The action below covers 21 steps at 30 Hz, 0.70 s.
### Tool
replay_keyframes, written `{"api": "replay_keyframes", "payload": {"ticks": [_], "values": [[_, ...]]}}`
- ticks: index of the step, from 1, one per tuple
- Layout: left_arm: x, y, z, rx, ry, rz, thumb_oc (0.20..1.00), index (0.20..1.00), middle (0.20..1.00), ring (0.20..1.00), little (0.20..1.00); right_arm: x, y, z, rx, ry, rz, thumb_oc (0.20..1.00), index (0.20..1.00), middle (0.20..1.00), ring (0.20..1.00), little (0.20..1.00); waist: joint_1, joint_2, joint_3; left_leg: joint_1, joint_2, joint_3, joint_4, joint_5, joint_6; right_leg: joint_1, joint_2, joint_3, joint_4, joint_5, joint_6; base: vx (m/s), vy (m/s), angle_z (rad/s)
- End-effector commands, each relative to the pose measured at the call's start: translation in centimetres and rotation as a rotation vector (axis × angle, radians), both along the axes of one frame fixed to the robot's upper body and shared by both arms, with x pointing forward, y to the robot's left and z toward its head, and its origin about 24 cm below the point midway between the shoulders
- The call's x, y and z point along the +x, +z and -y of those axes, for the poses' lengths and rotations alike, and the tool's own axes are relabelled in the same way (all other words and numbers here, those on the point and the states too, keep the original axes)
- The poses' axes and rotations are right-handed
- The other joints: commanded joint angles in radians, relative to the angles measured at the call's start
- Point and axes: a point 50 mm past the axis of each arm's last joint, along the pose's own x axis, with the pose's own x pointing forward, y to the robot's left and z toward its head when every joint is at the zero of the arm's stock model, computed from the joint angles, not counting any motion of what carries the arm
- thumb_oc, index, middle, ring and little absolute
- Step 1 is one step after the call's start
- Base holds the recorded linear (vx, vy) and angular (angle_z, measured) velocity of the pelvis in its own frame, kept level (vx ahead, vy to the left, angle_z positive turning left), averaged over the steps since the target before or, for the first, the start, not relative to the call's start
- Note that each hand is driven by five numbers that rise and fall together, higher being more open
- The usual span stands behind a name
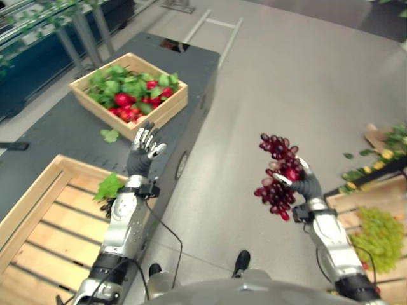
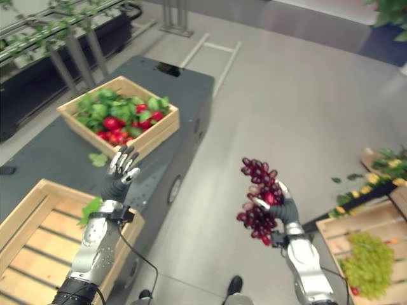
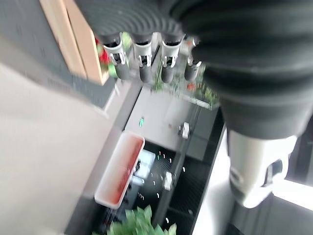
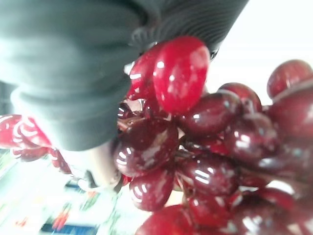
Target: Pick up the fruits from the basket on one side to the basket on the other side
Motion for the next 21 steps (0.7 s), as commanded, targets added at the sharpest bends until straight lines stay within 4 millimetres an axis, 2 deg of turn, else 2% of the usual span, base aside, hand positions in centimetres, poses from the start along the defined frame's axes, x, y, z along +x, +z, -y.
{"api": "replay_keyframes", "payload": {"ticks": [1, 3, 6, 7, 8, 9, 10, 11, 12, 14, 16, 17, 18, 21], "values": [[0.3, 2.5, -0.4, 0.023, -0.019, 0.128, 1.000, 1.000, 1.000, 1.000, 1.000, 2.1, 5.9, 0.4, -0.051, 0.038, 0.281, 0.200, 0.200, 0.200, 0.200, 0.200, 0.005, -0.003, -0.031, -0.048, -0.033, -0.003, -0.004, 0.042, 0.085, 0.087, -0.023, 0.054, 0.032, -0.119, 0.070, -0.05, -0.229, -0.52], [0.3, 2.4, -0.3, 0.014, -0.023, 0.126, 1.000, 1.000, 1.000, 1.000, 1.000, 1.8, 6.6, 0.9, -0.100, 0.068, 0.294, 0.200, 0.200, 0.200, 0.200, 0.200, -0.011, 0.015, -0.020, -0.052, -0.017, -0.039, -0.019, 0.074, 0.063, 0.084, 0.031, 0.090, 0.015, -0.150, 0.044, -0.02, -0.253, -0.74], [0.4, 2.4, -0.1, -0.003, -0.027, 0.131, 1.000, 1.000, 1.000, 1.000, 1.000, 1.6, 6.9, 1.6, -0.125, 0.072, 0.291, 0.200, 0.200, 0.200, 0.200, 0.200, -0.023, 0.023, -0.011, -0.069, -0.018, -0.079, -0.009, 0.075, 0.055, 0.078, 0.063, 0.110, 0.004, -0.161, 0.024, -0.03, -0.208, -0.43], [0.5, 2.3, 0.0, -0.011, -0.026, 0.129, 1.000, 1.000, 1.000, 1.000, 1.000, 1.6, 6.7, 1.7, -0.127, 0.065, 0.283, 0.200, 0.200, 0.200, 0.200, 0.200, -0.023, 0.023, -0.002, -0.084, -0.025, -0.121, 0.021, 0.065, 0.050, 0.077, 0.076, 0.122, 0.002, -0.169, 0.015, 0.01, -0.257, -0.26], [0.6, 2.4, 0.1, -0.011, -0.030, 0.129, 1.000, 1.000, 1.000, 1.000, 1.000, 1.7, 6.7, 1.8, -0.132, 0.066, 0.281, 0.200, 0.200, 0.200, 0.200, 0.200, -0.021, 0.017, 0.009, -0.097, -0.041, -0.186, 0.062, 0.042, 0.050, 0.077, 0.091, 0.142, 0.005, -0.177, 0.004, 0.06, -0.373, -0.28], [0.7, 2.2, 0.1, -0.016, -0.024, 0.124, 1.000, 1.000, 1.000, 1.000, 1.000, 2.1, 6.3, 1.5, -0.127, 0.074, 0.268, 0.200, 0.200, 0.200, 0.200, 0.200, 0.005, 0.002, 0.030, -0.136, -0.110, -0.344, 0.128, -0.006, 0.057, 0.084, 0.113, 0.199, 0.008, -0.186, -0.011, 0.05, -0.278, -0.32], [0.7, 2.3, 0.1, -0.016, -0.024, 0.125, 1.000, 1.000, 1.000, 1.000, 1.000, 2.1, 6.4, 1.5, -0.126, 0.073, 0.269, 0.200, 0.200, 0.200, 0.200, 0.200, 0.003, 0.001, 0.029, -0.141, -0.112, -0.345, 0.130, -0.002, 0.058, 0.081, 0.111, 0.197, 0.008, -0.183, -0.011, 0.11, -0.309, -0.61], [0.4, 1.9, -0.1, -0.028, -0.015, 0.114, 1.000, 1.000, 1.000, 1.000, 1.000, 2.3, 6.0, 1.0, -0.111, 0.100, 0.258, 0.200, 0.200, 0.200, 0.200, 0.200, 0.014, 0.001, 0.028, -0.151, -0.181, -0.435, 0.127, -0.023, 0.081, 0.082, 0.144, 0.258, 0.004, -0.185, -0.022, 0.06, -0.113, -0.73], [0.4, 1.9, -0.1, -0.028, -0.014, 0.113, 1.000, 1.000, 1.000, 1.000, 1.000, 2.3, 6.0, 1.0, -0.111, 0.101, 0.257, 0.200, 0.200, 0.200, 0.200, 0.200, 0.015, 0.000, 0.028, -0.149, -0.181, -0.432, 0.126, -0.026, 0.082, 0.083, 0.143, 0.261, 0.003, -0.186, -0.021, 0.12, -0.185, -1.13], [0.1, 1.5, -0.1, -0.035, -0.012, 0.102, 1.000, 1.000, 1.000, 1.000, 1.000, 2.2, 6.0, 1.0, -0.104, 0.114, 0.256, 0.200, 0.200, 0.200, 0.200, 0.200, 0.012, 0.004, 0.023, -0.178, -0.239, -0.454, 0.132, -0.020, 0.101, 0.087, 0.166, 0.315, 0.005, -0.186, -0.034, 0.09, -0.089, -1.08], [0.2, 1.4, 0.0, -0.037, -0.016, 0.097, 1.000, 1.000, 1.000, 1.000, 1.000, 2.2, 6.0, 1.0, -0.103, 0.119, 0.251, 0.200, 0.200, 0.200, 0.200, 0.200, 0.017, 0.008, 0.024, -0.180, -0.250, -0.461, 0.124, -0.015, 0.104, 0.088, 0.172, 0.333, 0.005, -0.189, -0.037, 0.07, -0.023, -0.99], [0.3, 1.3, 0.2, -0.041, -0.015, 0.092, 1.000, 1.000, 1.000, 1.000, 1.000, 2.2, 5.8, 1.0, -0.104, 0.112, 0.242, 0.200, 0.200, 0.200, 0.200, 0.200, 0.017, 0.018, 0.027, -0.204, -0.273, -0.485, 0.103, 0.010, 0.103, 0.095, 0.187, 0.368, 0.002, -0.195, -0.042, 0.08, -0.018, -1.26], [0.3, 1.3, 0.2, -0.041, -0.015, 0.092, 1.000, 1.000, 1.000, 1.000, 1.000, 2.2, 5.8, 1.0, -0.104, 0.112, 0.242, 0.200, 0.200, 0.200, 0.200, 0.200, 0.018, 0.018, 0.027, -0.202, -0.273, -0.484, 0.101, 0.011, 0.103, 0.095, 0.186, 0.369, 0.002, -0.195, -0.042, 0.10, -0.011, -1.09], [0.0, 1.1, 0.2, -0.056, 0.000, 0.086, 1.000, 1.000, 1.000, 1.000, 1.000, 2.1, 5.4, 1.1, -0.103, 0.107, 0.226, 0.200, 0.200, 0.200, 0.200, 0.200, 0.031, 0.030, 0.031, -0.225, -0.295, -0.519, 0.057, 0.059, 0.109, 0.115, 0.207, 0.408, -0.004, -0.201, -0.049, 0.11, -0.004, -0.53]]}}
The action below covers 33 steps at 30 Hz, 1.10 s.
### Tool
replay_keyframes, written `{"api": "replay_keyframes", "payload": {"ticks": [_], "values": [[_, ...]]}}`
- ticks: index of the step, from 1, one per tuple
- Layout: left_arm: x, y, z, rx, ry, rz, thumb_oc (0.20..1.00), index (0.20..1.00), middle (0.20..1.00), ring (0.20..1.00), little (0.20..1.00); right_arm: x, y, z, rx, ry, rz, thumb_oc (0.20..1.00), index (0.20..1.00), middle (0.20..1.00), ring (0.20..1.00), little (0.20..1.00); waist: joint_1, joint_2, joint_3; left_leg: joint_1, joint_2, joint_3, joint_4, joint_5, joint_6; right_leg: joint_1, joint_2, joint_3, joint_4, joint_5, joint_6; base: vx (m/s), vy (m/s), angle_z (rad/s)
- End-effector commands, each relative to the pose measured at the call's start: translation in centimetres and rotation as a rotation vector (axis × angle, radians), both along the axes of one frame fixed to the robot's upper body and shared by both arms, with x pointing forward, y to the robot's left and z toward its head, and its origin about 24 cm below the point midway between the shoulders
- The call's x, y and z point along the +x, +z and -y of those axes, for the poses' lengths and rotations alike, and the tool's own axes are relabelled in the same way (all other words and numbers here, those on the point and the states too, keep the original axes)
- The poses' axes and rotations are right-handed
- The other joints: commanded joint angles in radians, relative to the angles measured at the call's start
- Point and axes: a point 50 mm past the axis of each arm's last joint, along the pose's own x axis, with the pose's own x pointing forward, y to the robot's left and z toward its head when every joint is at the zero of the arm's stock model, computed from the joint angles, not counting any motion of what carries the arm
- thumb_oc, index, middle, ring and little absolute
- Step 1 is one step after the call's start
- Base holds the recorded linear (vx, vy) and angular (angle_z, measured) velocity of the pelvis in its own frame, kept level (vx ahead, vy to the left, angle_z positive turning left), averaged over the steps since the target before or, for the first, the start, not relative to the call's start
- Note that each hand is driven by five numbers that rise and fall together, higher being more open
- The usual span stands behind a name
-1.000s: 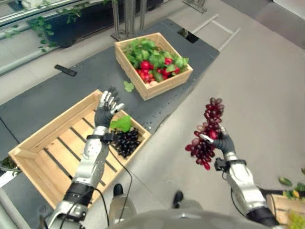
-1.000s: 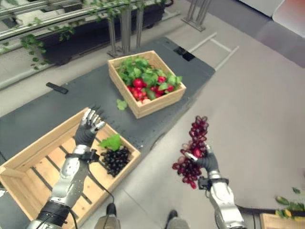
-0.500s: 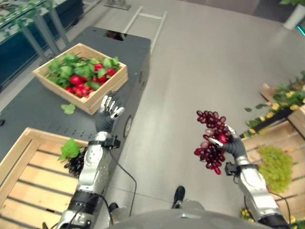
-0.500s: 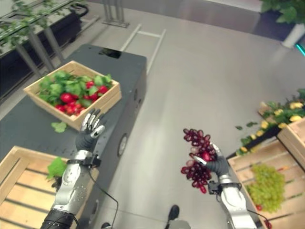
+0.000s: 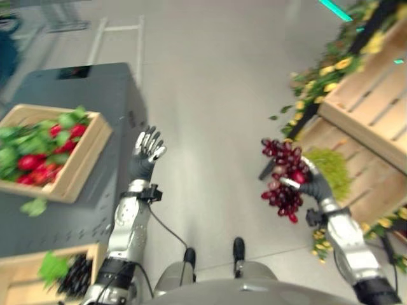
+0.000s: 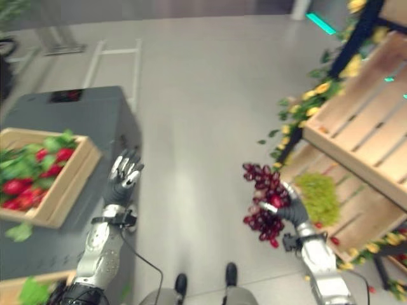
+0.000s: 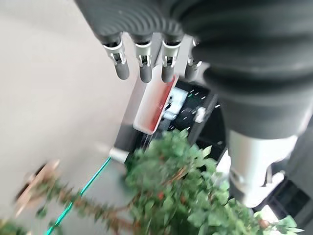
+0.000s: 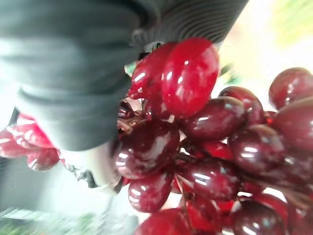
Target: Pick up the fruits from the basket on one side to the basket on the other side
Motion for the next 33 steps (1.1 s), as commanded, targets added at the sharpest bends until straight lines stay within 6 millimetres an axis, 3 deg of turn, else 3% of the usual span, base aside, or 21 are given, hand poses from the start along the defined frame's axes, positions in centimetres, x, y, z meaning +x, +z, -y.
{"api": "replay_keyframes", "payload": {"ticks": [1, 5, 10, 11, 13, 16, 18, 19, 21, 22, 23, 25, 29, 33], "values": [[0.5, 2.1, 0.0, -0.013, 0.004, 0.117, 1.000, 1.000, 1.000, 1.000, 1.000, 2.8, 4.7, 0.2, -0.010, 0.024, 0.242, 0.200, 0.200, 0.200, 0.200, 0.200, 0.040, 0.018, 0.001, -0.096, -0.047, -0.074, -0.011, 0.090, -0.025, 0.209, 0.039, 0.055, -0.231, 0.021, 0.018, 0.13, -0.005, -0.32], [0.1, 1.7, -0.4, -0.003, 0.023, 0.098, 1.000, 1.000, 1.000, 1.000, 1.000, 2.9, 3.9, 0.8, -0.021, -0.021, 0.207, 0.200, 0.200, 0.200, 0.200, 0.200, 0.051, 0.036, 0.007, -0.117, -0.066, -0.085, -0.053, 0.140, -0.021, 0.232, 0.070, 0.106, -0.243, 0.010, 0.009, 0.11, 0.021, -0.36], [-0.1, 1.3, -0.4, -0.016, 0.028, 0.084, 1.000, 1.000, 1.000, 1.000, 1.000, 2.8, 2.6, 1.0, -0.002, -0.054, 0.158, 0.200, 0.200, 0.200, 0.200, 0.200, 0.050, 0.038, -0.011, -0.097, -0.072, -0.074, -0.066, 0.129, -0.002, 0.246, 0.068, 0.114, -0.236, -0.018, 0.011, 0.14, 0.084, -0.35], [0.0, 1.5, -0.4, -0.022, 0.038, 0.092, 1.000, 1.000, 1.000, 1.000, 1.000, 2.7, 1.4, 1.3, 0.020, -0.105, 0.113, 0.200, 0.200, 0.200, 0.200, 0.200, 0.045, 0.025, -0.034, -0.075, -0.077, -0.055, -0.062, 0.100, 0.019, 0.258, 0.044, 0.112, -0.206, -0.046, 0.026, 0.17, 0.127, -0.13], [-0.1, 1.6, -0.6, -0.021, 0.040, 0.095, 1.000, 1.000, 1.000, 1.000, 1.000, 2.7, 1.2, 1.2, 0.024, -0.106, 0.104, 0.200, 0.200, 0.200, 0.200, 0.200, 0.051, 0.025, -0.036, -0.072, -0.068, -0.040, -0.068, 0.104, 0.024, 0.244, 0.041, 0.116, -0.187, -0.041, 0.032, 0.15, 0.099, -0.07], [0.1, 1.8, -0.5, 0.000, 0.035, 0.093, 1.000, 1.000, 1.000, 1.000, 1.000, 2.8, -0.1, 0.8, 0.057, -0.128, 0.054, 0.200, 0.200, 0.200, 0.200, 0.200, 0.046, 0.017, -0.032, -0.023, -0.058, -0.022, -0.089, 0.078, 0.037, 0.175, 0.030, 0.092, -0.028, -0.035, 0.084, 0.14, 0.069, -0.30], [0.4, 2.3, -0.3, 0.019, 0.025, 0.110, 1.000, 1.000, 1.000, 1.000, 1.000, 3.4, 0.1, 0.8, 0.091, -0.141, 0.070, 0.200, 0.200, 0.200, 0.200, 0.200, 0.028, 0.033, 0.004, -0.013, -0.031, -0.024, -0.089, 0.078, 0.038, 0.070, 0.062, 0.086, 0.128, -0.015, 0.138, -0.04, 0.045, -0.22], [0.5, 2.5, -0.1, 0.029, 0.017, 0.117, 1.000, 1.000, 1.000, 1.000, 1.000, 3.7, 0.1, 0.8, 0.095, -0.151, 0.073, 0.200, 0.200, 0.200, 0.200, 0.200, 0.023, 0.045, 0.020, -0.004, -0.020, -0.024, -0.098, 0.076, 0.039, 0.027, 0.043, 0.066, 0.136, -0.002, 0.142, -0.02, 0.010, -0.08], [0.7, 2.6, 0.0, 0.025, 0.011, 0.117, 1.000, 1.000, 1.000, 1.000, 1.000, 4.0, 0.2, 0.8, 0.132, -0.187, 0.084, 0.200, 0.200, 0.200, 0.200, 0.200, 0.033, 0.061, 0.018, 0.011, 0.010, -0.013, -0.123, 0.066, 0.021, 0.023, -0.091, -0.032, 0.031, 0.003, 0.128, 0.09, -0.085, 0.01], [0.8, 2.6, 0.1, 0.016, 0.008, 0.115, 1.000, 1.000, 1.000, 1.000, 1.000, 4.2, 0.1, 1.1, 0.143, -0.211, 0.083, 0.200, 0.200, 0.200, 0.200, 0.200, 0.033, 0.066, 0.020, 0.031, 0.027, -0.012, -0.147, 0.056, 0.007, 0.033, -0.154, -0.082, -0.061, 0.040, 0.120, 0.16, -0.139, -0.09], [0.9, 2.5, 0.1, 0.009, 0.003, 0.112, 1.000, 1.000, 1.000, 1.000, 1.000, 4.2, 0.1, 1.7, 0.135, -0.239, 0.084, 0.200, 0.200, 0.200, 0.200, 0.200, 0.025, 0.067, 0.026, 0.043, 0.029, -0.018, -0.159, 0.049, 0.001, 0.000, -0.184, -0.077, -0.120, 0.079, 0.121, 0.21, -0.114, -0.20], [0.9, 2.8, -0.1, 0.011, 0.010, 0.129, 1.000, 1.000, 1.000, 1.000, 1.000, 4.1, 0.4, 2.6, 0.121, -0.278, 0.099, 0.200, 0.200, 0.200, 0.200, 0.200, 0.001, 0.048, 0.039, 0.071, 0.006, -0.026, -0.156, 0.020, 0.006, -0.018, -0.157, -0.002, -0.188, 0.127, 0.140, 0.21, -0.075, -0.17], [0.4, 2.1, -0.3, 0.024, 0.006, 0.097, 1.000, 1.000, 1.000, 1.000, 1.000, 3.7, -0.6, 4.6, 0.139, -0.394, 0.057, 0.200, 0.200, 0.200, 0.200, 0.200, 0.003, 0.025, 0.030, 0.069, -0.022, -0.028, -0.151, 0.003, 0.008, 0.006, -0.158, 0.010, -0.262, 0.194, 0.158, 0.07, -0.101, 0.31], [0.4, 2.1, -0.2, 0.020, 0.007, 0.093, 1.000, 1.000, 1.000, 1.000, 1.000, 4.6, 0.6, 7.1, 0.100, -0.479, 0.084, 0.200, 0.200, 0.200, 0.200, 0.200, 0.011, 0.038, 0.052, 0.028, -0.026, -0.031, -0.143, 0.010, 0.002, -0.008, -0.160, -0.003, -0.266, 0.201, 0.144, -0.06, -0.088, 0.32]]}}
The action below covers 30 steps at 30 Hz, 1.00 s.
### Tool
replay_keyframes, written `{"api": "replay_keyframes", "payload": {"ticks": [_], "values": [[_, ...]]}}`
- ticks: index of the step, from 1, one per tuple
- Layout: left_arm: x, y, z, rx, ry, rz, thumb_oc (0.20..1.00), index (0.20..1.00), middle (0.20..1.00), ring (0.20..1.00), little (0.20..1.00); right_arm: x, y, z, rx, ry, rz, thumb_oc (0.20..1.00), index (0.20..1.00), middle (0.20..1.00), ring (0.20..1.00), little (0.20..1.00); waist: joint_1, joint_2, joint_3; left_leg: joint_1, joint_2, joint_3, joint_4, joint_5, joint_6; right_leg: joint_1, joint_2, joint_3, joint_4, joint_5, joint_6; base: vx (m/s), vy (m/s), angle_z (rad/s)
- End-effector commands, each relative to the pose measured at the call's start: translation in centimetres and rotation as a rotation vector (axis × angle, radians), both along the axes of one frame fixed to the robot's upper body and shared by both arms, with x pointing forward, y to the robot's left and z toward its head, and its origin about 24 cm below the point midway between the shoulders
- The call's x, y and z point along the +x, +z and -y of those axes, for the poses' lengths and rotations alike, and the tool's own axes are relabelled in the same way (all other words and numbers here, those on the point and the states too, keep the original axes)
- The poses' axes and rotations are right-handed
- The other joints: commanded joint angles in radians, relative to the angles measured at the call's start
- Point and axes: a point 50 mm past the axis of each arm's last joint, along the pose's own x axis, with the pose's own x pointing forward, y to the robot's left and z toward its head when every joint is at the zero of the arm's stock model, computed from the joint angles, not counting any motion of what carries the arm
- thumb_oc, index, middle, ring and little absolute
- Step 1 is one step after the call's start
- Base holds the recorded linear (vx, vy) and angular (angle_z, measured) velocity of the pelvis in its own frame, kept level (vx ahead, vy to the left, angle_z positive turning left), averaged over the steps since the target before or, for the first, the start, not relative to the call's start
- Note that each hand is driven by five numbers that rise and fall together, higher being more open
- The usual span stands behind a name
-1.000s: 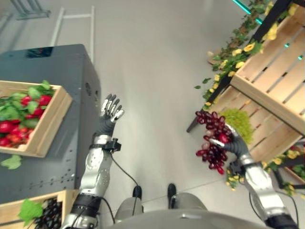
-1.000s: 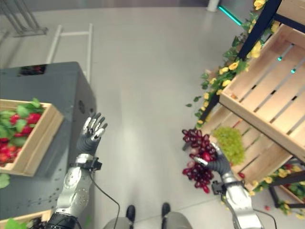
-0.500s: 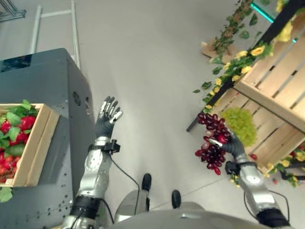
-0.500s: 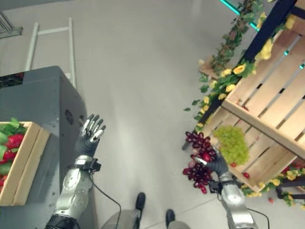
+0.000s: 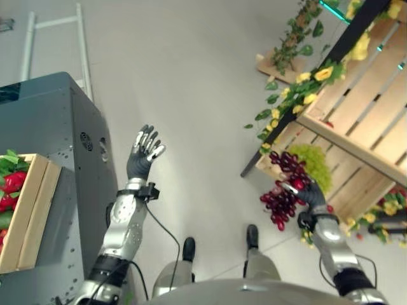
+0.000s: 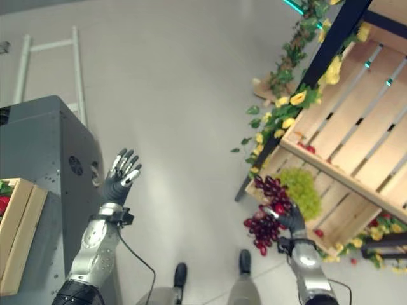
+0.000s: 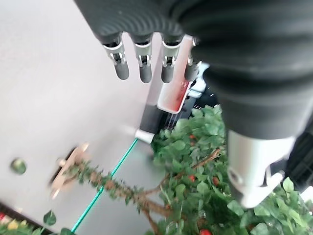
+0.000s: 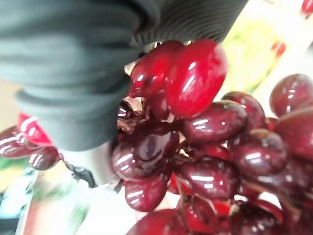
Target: Pick up the fruits from the basket on one side to the basket on the other side
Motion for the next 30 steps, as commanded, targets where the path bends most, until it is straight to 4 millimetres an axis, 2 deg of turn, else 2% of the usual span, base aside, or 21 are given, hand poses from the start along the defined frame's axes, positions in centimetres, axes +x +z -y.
{"api": "replay_keyframes", "payload": {"ticks": [1, 5, 11, 12, 14, 19, 20, 22, 23, 24, 25, 26, 27, 28, 30], "values": [[1.4, 3.2, 0.7, -0.002, -0.023, 0.158, 1.000, 1.000, 1.000, 1.000, 1.000, 3.7, 6.0, 3.0, -0.066, -0.078, 0.253, 0.200, 0.200, 0.200, 0.200, 0.200, 0.000, 0.007, 0.025, -0.039, -0.018, -0.018, 0.052, -0.074, 0.016, -0.015, -0.014, -0.042, 0.059, -0.081, 0.043, -0.10, -0.090, -0.20], [1.5, 3.2, 1.1, -0.010, -0.052, 0.155, 1.000, 1.000, 1.000, 1.000, 1.000, 4.7, 7.9, 5.1, -0.121, -0.126, 0.275, 0.200, 0.200, 0.200, 0.200, 0.200, 0.004, 0.033, 0.054, -0.078, -0.008, -0.019, 0.047, -0.053, 0.004, -0.038, -0.008, -0.046, 0.052, -0.084, 0.030, -0.10, -0.075, -0.12], [1.6, 3.3, 1.4, -0.017, -0.072, 0.156, 1.000, 1.000, 1.000, 1.000, 1.000, 6.2, 11.7, 7.2, -0.209, -0.164, 0.342, 0.200, 0.200, 0.200, 0.200, 0.200, 0.006, 0.062, 0.102, -0.129, 0.015, -0.008, 0.030, -0.016, -0.016, -0.092, 0.010, -0.036, 0.050, -0.082, 0.018, -0.09, -0.072, -0.02], [1.7, 3.3, 1.6, -0.025, -0.079, 0.155, 1.000, 1.000, 1.000, 1.000, 1.000, 6.8, 13.0, 7.3, -0.227, -0.159, 0.377, 0.200, 0.200, 0.200, 0.200, 0.200, 0.006, 0.070, 0.117, -0.140, 0.021, -0.004, 0.023, -0.007, -0.021, -0.110, 0.015, -0.031, 0.058, -0.084, 0.014, -0.08, -0.090, -0.14], [1.7, 3.4, 1.7, -0.025, -0.085, 0.156, 1.000, 1.000, 1.000, 1.000, 1.000, 6.8, 13.6, 8.0, -0.240, -0.178, 0.383, 0.200, 0.200, 0.200, 0.200, 0.200, 0.008, 0.076, 0.123, -0.148, 0.024, -0.003, 0.020, -0.001, -0.023, -0.120, 0.017, -0.029, 0.063, -0.085, 0.012, -0.05, -0.053, -0.10], [1.6, 3.4, 2.4, -0.025, -0.133, 0.153, 1.000, 1.000, 1.000, 1.000, 1.000, 8.0, 18.1, 10.9, -0.307, -0.264, 0.415, 0.200, 0.200, 0.200, 0.200, 0.200, 0.018, 0.101, 0.157, -0.177, 0.032, 0.001, 0.014, 0.014, -0.033, -0.165, 0.026, -0.020, 0.089, -0.089, 0.006, -0.04, -0.046, -0.05], [1.6, 3.2, 2.8, -0.020, -0.157, 0.139, 1.000, 1.000, 1.000, 1.000, 1.000, 8.1, 19.7, 12.3, -0.324, -0.318, 0.406, 0.200, 0.200, 0.200, 0.200, 0.200, 0.023, 0.106, 0.168, -0.183, 0.036, 0.003, 0.015, 0.018, -0.035, -0.178, 0.029, -0.017, 0.097, -0.089, 0.005, -0.03, -0.064, -0.03], [1.6, 3.2, 3.0, -0.018, -0.165, 0.135, 1.000, 1.000, 1.000, 1.000, 1.000, 8.3, 20.5, 12.8, -0.339, -0.332, 0.397, 0.200, 0.200, 0.200, 0.200, 0.200, 0.025, 0.110, 0.177, -0.188, 0.038, 0.004, 0.015, 0.021, -0.037, -0.186, 0.032, -0.016, 0.102, -0.087, 0.003, -0.02, -0.048, -0.02], [1.6, 3.1, 3.2, -0.016, -0.179, 0.130, 1.000, 1.000, 1.000, 1.000, 1.000, 8.1, 21.2, 13.6, -0.355, -0.361, 0.378, 0.228, 0.228, 0.228, 0.228, 0.228, 0.028, 0.112, 0.182, -0.193, 0.039, 0.004, 0.014, 0.024, -0.038, -0.190, 0.032, -0.015, 0.103, -0.087, 0.003, -0.01, -0.043, -0.07], [1.6, 3.1, 3.4, -0.012, -0.190, 0.127, 1.000, 1.000, 1.000, 1.000, 1.000, 7.9, 21.5, 14.3, -0.382, -0.383, 0.334, 0.840, 0.840, 0.840, 0.840, 0.840, 0.032, 0.115, 0.185, -0.195, 0.040, 0.002, 0.013, 0.026, -0.040, -0.192, 0.033, -0.015, 0.104, -0.087, 0.002, -0.01, -0.064, -0.09], [1.6, 3.2, 3.6, -0.004, -0.207, 0.125, 1.000, 1.000, 1.000, 1.000, 1.000, 7.7, 21.5, 14.9, -0.418, -0.387, 0.272, 1.000, 1.000, 1.000, 1.000, 1.000, 0.039, 0.115, 0.189, -0.198, 0.041, 0.001, 0.012, 0.030, -0.042, -0.193, 0.034, -0.017, 0.105, -0.087, 0.001, -0.01, -0.072, -0.09], [1.7, 3.4, 4.0, 0.001, -0.228, 0.129, 1.000, 1.000, 1.000, 1.000, 1.000, 7.9, 22.1, 15.1, -0.500, -0.388, 0.195, 1.000, 1.000, 1.000, 1.000, 1.000, 0.039, 0.121, 0.199, -0.200, 0.044, -0.003, 0.008, 0.036, -0.044, -0.195, 0.037, -0.018, 0.111, -0.091, 0.000, -0.01, -0.049, -0.03], [1.8, 3.4, 4.0, 0.000, -0.227, 0.130, 1.000, 1.000, 1.000, 1.000, 1.000, 8.0, 22.2, 15.1, -0.501, -0.387, 0.196, 1.000, 1.000, 1.000, 1.000, 1.000, 0.037, 0.122, 0.200, -0.200, 0.044, -0.003, 0.008, 0.036, -0.044, -0.195, 0.037, -0.019, 0.111, -0.091, 0.000, -0.01, -0.051, 0.02], [2.0, 3.5, 4.1, 0.006, -0.234, 0.128, 1.000, 1.000, 1.000, 1.000, 1.000, 8.2, 21.8, 14.8, -0.625, -0.340, 0.095, 1.000, 1.000, 1.000, 1.000, 1.000, 0.035, 0.124, 0.205, -0.200, 0.044, -0.007, 0.008, 0.039, -0.046, -0.195, 0.039, -0.019, 0.117, -0.095, -0.002, 0.00, 0.000, 0.00], [2.1, 3.5, 4.1, 0.000, -0.232, 0.127, 1.000, 1.000, 1.000, 1.000, 1.000, 8.6, 21.7, 14.3, -0.679, -0.308, 0.072, 1.000, 1.000, 1.000, 1.000, 1.000, 0.030, 0.124, 0.204, -0.198, 0.045, -0.011, 0.008, 0.037, -0.047, -0.192, 0.040, -0.021, 0.117, -0.097, -0.003, 0.01, -0.031, 0.03]]}}
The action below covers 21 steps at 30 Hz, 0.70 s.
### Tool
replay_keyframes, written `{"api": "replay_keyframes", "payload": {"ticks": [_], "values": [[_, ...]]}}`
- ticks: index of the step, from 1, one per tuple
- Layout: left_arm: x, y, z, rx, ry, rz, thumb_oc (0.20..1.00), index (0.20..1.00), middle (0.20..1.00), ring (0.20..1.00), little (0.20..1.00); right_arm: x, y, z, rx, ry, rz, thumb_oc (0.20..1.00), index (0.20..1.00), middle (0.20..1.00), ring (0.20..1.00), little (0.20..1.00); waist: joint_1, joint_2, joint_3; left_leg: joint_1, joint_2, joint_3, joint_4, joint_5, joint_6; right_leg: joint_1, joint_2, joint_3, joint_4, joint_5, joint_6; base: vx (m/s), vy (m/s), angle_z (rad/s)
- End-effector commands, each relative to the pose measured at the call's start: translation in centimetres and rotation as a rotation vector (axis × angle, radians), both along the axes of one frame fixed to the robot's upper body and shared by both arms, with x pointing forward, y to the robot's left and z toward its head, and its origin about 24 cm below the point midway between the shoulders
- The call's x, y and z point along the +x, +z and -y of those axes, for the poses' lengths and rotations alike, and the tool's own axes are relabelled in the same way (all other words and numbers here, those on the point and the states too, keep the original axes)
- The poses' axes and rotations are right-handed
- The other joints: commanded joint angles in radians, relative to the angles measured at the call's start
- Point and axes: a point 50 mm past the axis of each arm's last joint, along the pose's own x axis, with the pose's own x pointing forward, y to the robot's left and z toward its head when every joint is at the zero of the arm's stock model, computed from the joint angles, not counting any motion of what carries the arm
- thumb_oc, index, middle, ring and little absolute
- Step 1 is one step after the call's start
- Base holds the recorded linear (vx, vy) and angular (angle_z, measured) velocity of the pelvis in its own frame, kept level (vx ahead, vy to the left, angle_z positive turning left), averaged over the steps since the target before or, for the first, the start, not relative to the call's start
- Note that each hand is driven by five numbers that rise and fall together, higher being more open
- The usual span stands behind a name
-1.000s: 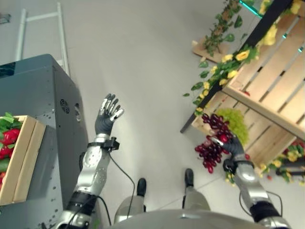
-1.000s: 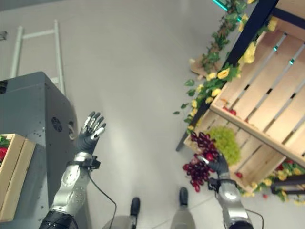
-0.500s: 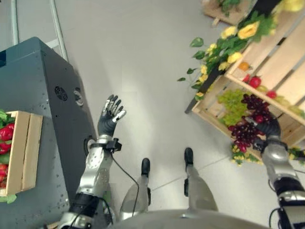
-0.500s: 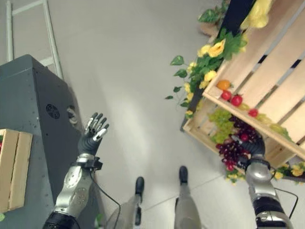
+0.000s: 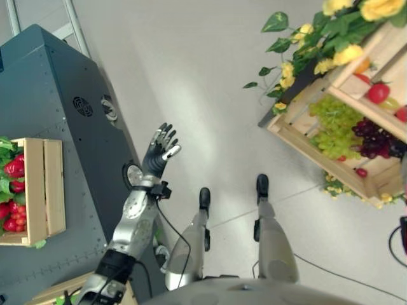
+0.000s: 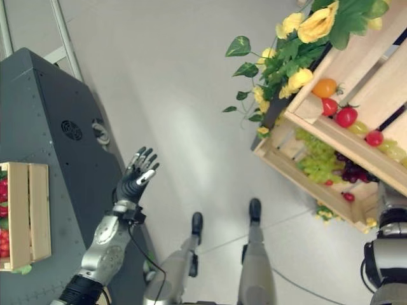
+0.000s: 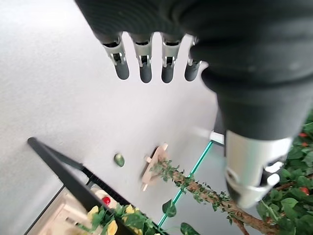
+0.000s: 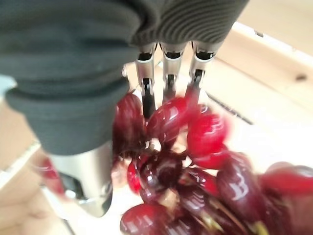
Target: Pick up the fruits from the basket on one side to the basket on the other side
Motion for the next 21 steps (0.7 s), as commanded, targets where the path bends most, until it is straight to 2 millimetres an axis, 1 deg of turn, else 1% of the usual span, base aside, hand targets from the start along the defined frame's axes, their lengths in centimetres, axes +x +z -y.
{"api": "replay_keyframes", "payload": {"ticks": [1, 2, 3, 4, 5, 6, 7, 8, 9, 10, 11, 12, 13, 14, 15, 16, 17, 18, 19, 21], "values": [[0.0, 1.9, 0.5, 0.002, -0.049, 0.093, 1.000, 1.000, 1.000, 1.000, 1.000, 0.6, 3.4, 0.1, -0.194, 0.019, -0.029, 1.000, 1.000, 1.000, 1.000, 1.000, 0.010, -0.023, -0.029, -0.064, -0.009, -0.042, 0.010, 0.029, -0.004, -0.031, -0.012, -0.015, 0.116, -0.122, 0.041, 0.02, -0.028, 0.06], [0.1, 1.8, 0.5, -0.016, -0.042, 0.087, 1.000, 1.000, 1.000, 1.000, 1.000, 1.3, 3.3, -0.8, -0.230, 0.061, -0.041, 1.000, 1.000, 1.000, 1.000, 1.000, 0.008, -0.026, -0.034, -0.062, -0.009, -0.044, 0.009, 0.028, -0.005, -0.025, -0.010, -0.016, 0.110, -0.122, 0.040, 0.01, -0.010, 0.04], [0.0, 1.8, 0.4, -0.017, -0.042, 0.087, 1.000, 1.000, 1.000, 1.000, 1.000, 1.3, 3.3, -0.8, -0.231, 0.062, -0.041, 1.000, 1.000, 1.000, 1.000, 1.000, 0.007, -0.026, -0.034, -0.062, -0.009, -0.044, 0.009, 0.028, -0.005, -0.025, -0.010, -0.016, 0.109, -0.122, 0.040, 0.02, -0.013, 0.04], [0.1, 1.8, 0.3, -0.031, -0.033, 0.085, 1.000, 1.000, 1.000, 1.000, 1.000, 1.7, 3.2, -1.4, -0.234, 0.083, -0.021, 1.000, 1.000, 1.000, 1.000, 1.000, 0.005, -0.028, -0.036, -0.061, -0.009, -0.043, 0.009, 0.028, -0.005, -0.021, -0.009, -0.016, 0.106, -0.122, 0.039, 0.00, 0.000, 0.00], [0.2, 1.7, -0.1, -0.057, 0.003, 0.081, 1.000, 1.000, 1.000, 1.000, 1.000, 2.7, 2.7, -3.8, -0.251, 0.190, 0.037, 1.000, 1.000, 1.000, 1.000, 1.000, -0.001, -0.032, -0.040, -0.059, -0.006, -0.043, 0.008, 0.028, -0.008, -0.014, -0.005, -0.015, 0.097, -0.123, 0.038, 0.00, 0.000, 0.00], [0.2, 1.6, -0.1, -0.054, 0.002, 0.079, 1.000, 1.000, 1.000, 1.000, 1.000, 2.6, 2.6, -3.8, -0.249, 0.188, 0.035, 1.000, 1.000, 1.000, 1.000, 1.000, 0.000, -0.033, -0.041, -0.058, -0.006, -0.044, 0.008, 0.028, -0.008, -0.013, -0.005, -0.016, 0.097, -0.124, 0.038, 0.00, 0.000, 0.00], [0.2, 1.5, -0.4, -0.064, 0.021, 0.077, 1.000, 1.000, 1.000, 1.000, 1.000, 2.6, 2.1, -4.6, -0.252, 0.222, 0.062, 1.000, 1.000, 1.000, 1.000, 1.000, -0.003, -0.036, -0.044, -0.056, -0.004, -0.045, 0.008, 0.027, -0.009, -0.008, -0.004, -0.017, 0.094, -0.125, 0.038, 0.00, 0.000, 0.00], [0.3, 1.4, -0.6, -0.086, 0.041, 0.074, 1.000, 1.000, 1.000, 1.000, 1.000, 2.5, 1.5, -5.8, -0.243, 0.267, 0.102, 1.000, 1.000, 1.000, 1.000, 1.000, -0.006, -0.038, -0.046, -0.054, -0.001, -0.047, 0.008, 0.026, -0.011, -0.005, -0.002, -0.018, 0.093, -0.128, 0.037, 0.02, -0.051, 0.00], [0.4, 1.5, -0.9, -0.114, 0.077, 0.080, 1.000, 1.000, 1.000, 1.000, 1.000, 2.4, 0.5, -8.0, -0.216, 0.348, 0.162, 1.000, 1.000, 1.000, 1.000, 1.000, -0.008, -0.041, -0.053, -0.050, 0.004, -0.050, 0.008, 0.025, -0.015, 0.003, 0.001, -0.022, 0.091, -0.136, 0.035, 0.03, -0.063, 0.01], [0.5, 1.5, -1.1, -0.114, 0.086, 0.085, 1.000, 1.000, 1.000, 1.000, 1.000, 1.9, 0.2, -8.2, -0.213, 0.353, 0.178, 1.000, 1.000, 1.000, 1.000, 1.000, -0.010, -0.044, -0.056, -0.049, 0.007, -0.052, 0.008, 0.024, -0.016, 0.009, 0.002, -0.026, 0.089, -0.139, 0.034, 0.03, -0.072, 0.07], [0.4, 1.5, -1.2, -0.125, 0.096, 0.085, 1.000, 1.000, 1.000, 1.000, 1.000, 1.6, -0.2, -8.9, -0.192, 0.375, 0.215, 1.000, 1.000, 1.000, 1.000, 1.000, -0.007, -0.046, -0.061, -0.046, 0.010, -0.055, 0.008, 0.024, -0.018, 0.016, 0.004, -0.030, 0.085, -0.142, 0.033, 0.02, -0.042, 0.11], [0.4, 1.4, -1.2, -0.123, 0.095, 0.083, 1.000, 1.000, 1.000, 1.000, 1.000, 1.5, -0.3, -8.9, -0.190, 0.373, 0.213, 1.000, 1.000, 1.000, 1.000, 1.000, -0.006, -0.047, -0.061, -0.045, 0.010, -0.056, 0.008, 0.024, -0.019, 0.017, 0.004, -0.032, 0.085, -0.142, 0.033, 0.02, -0.038, 0.12], [0.4, 1.4, -1.4, -0.130, 0.104, 0.084, 1.000, 1.000, 1.000, 1.000, 1.000, 1.3, -0.6, -9.7, -0.179, 0.406, 0.229, 1.000, 1.000, 1.000, 1.000, 1.000, -0.006, -0.050, -0.067, -0.042, 0.014, -0.059, 0.009, 0.024, -0.021, 0.024, 0.006, -0.036, 0.082, -0.145, 0.031, 0.03, -0.076, 0.09], [0.5, 1.3, -1.6, -0.142, 0.118, 0.083, 1.000, 1.000, 1.000, 1.000, 1.000, 0.9, -1.5, -10.9, -0.144, 0.450, 0.255, 1.000, 1.000, 1.000, 1.000, 1.000, -0.005, -0.056, -0.076, -0.036, 0.021, -0.063, 0.010, 0.025, -0.027, 0.038, 0.011, -0.044, 0.076, -0.151, 0.029, 0.03, -0.076, 0.07], [0.4, 1.3, -1.7, -0.141, 0.117, 0.082, 1.000, 1.000, 1.000, 1.000, 1.000, 0.8, -1.6, -10.8, -0.143, 0.449, 0.255, 1.000, 1.000, 1.000, 1.000, 1.000, -0.005, -0.057, -0.076, -0.035, 0.021, -0.064, 0.009, 0.025, -0.027, 0.040, 0.011, -0.045, 0.076, -0.152, 0.028, 0.02, -0.107, 0.10], [0.4, 1.3, -2.1, -0.148, 0.144, 0.086, 1.000, 1.000, 1.000, 1.000, 1.000, 0.7, -2.3, -13.6, -0.081, 0.565, 0.299, 1.000, 1.000, 1.000, 1.000, 1.000, -0.003, -0.064, -0.084, -0.029, 0.031, -0.066, 0.010, 0.028, -0.034, 0.052, 0.018, -0.052, 0.073, -0.161, 0.024, 0.01, -0.052, 0.13], [0.4, 1.2, -2.1, -0.146, 0.145, 0.084, 1.000, 1.000, 1.000, 1.000, 1.000, 0.6, -2.3, -13.7, -0.078, 0.566, 0.297, 1.000, 1.000, 1.000, 1.000, 1.000, -0.004, -0.065, -0.085, -0.027, 0.031, -0.067, 0.010, 0.027, -0.034, 0.054, 0.019, -0.053, 0.072, -0.161, 0.024, 0.02, -0.083, 0.18], [0.3, 1.1, -2.3, -0.146, 0.152, 0.082, 1.000, 1.000, 1.000, 1.000, 1.000, 0.2, -2.7, -14.7, -0.054, 0.601, 0.314, 1.000, 1.000, 1.000, 1.000, 1.000, -0.004, -0.071, -0.089, -0.024, 0.036, -0.066, 0.011, 0.027, -0.037, 0.063, 0.023, -0.057, 0.072, -0.166, 0.021, 0.02, -0.060, 0.14], [0.2, 1.1, -2.4, -0.145, 0.162, 0.085, 1.000, 1.000, 1.000, 1.000, 1.000, -0.1, -3.2, -15.3, -0.017, 0.629, 0.327, 1.000, 1.000, 1.000, 1.000, 1.000, -0.002, -0.076, -0.093, -0.020, 0.039, -0.070, 0.013, 0.028, -0.040, 0.070, 0.027, -0.062, 0.071, -0.169, 0.020, 0.03, -0.096, 0.09], [0.2, 0.7, -2.6, -0.147, 0.175, 0.071, 1.000, 1.000, 1.000, 1.000, 1.000, -0.4, -3.5, -17.5, 0.023, 0.720, 0.349, 1.000, 1.000, 1.000, 1.000, 1.000, 0.003, -0.085, -0.103, -0.010, 0.047, -0.077, 0.015, 0.028, -0.047, 0.087, 0.034, -0.075, 0.072, -0.180, 0.015, 0.03, -0.110, 0.09]]}}
